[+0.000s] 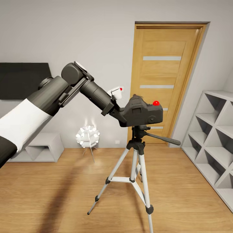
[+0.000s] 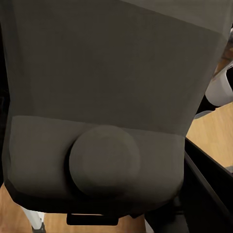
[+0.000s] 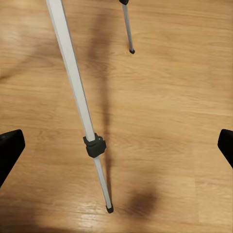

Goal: Attach the digital camera to the camera tripod in the bedroom.

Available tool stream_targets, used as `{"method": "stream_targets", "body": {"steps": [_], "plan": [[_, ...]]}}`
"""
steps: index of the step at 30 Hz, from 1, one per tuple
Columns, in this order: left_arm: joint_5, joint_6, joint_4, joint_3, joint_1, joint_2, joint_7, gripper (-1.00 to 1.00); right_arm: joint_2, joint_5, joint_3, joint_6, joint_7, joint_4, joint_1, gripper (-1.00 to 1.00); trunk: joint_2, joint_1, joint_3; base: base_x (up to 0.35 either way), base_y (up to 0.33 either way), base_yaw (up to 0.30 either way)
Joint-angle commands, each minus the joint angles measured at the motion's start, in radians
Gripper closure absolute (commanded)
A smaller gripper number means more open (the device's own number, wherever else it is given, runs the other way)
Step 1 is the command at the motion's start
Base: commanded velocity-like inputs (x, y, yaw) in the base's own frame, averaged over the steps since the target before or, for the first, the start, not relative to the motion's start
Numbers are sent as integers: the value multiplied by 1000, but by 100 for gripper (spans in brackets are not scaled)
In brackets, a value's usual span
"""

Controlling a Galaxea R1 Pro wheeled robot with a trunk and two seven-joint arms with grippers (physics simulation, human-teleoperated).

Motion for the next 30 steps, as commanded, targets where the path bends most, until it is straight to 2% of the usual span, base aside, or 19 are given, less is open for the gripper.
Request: {"method": "stream_targets", "body": {"steps": [1,22,30], "plan": [[1,11,-1,-3,-2,1,-4,100,0,-11,3,-5,10,4,-2,-100,-2,1,-2,0,0,0],[-4,11,2,-19,-2,5,-4,100,0,-11,4,-5,10,4,-2,-100,-2,1,-2,0,0,0],[-4,11,5,-20,-2,4,44,100,0,-11,4,-5,10,4,-2,-100,-2,1,-2,0,0,0]]}}
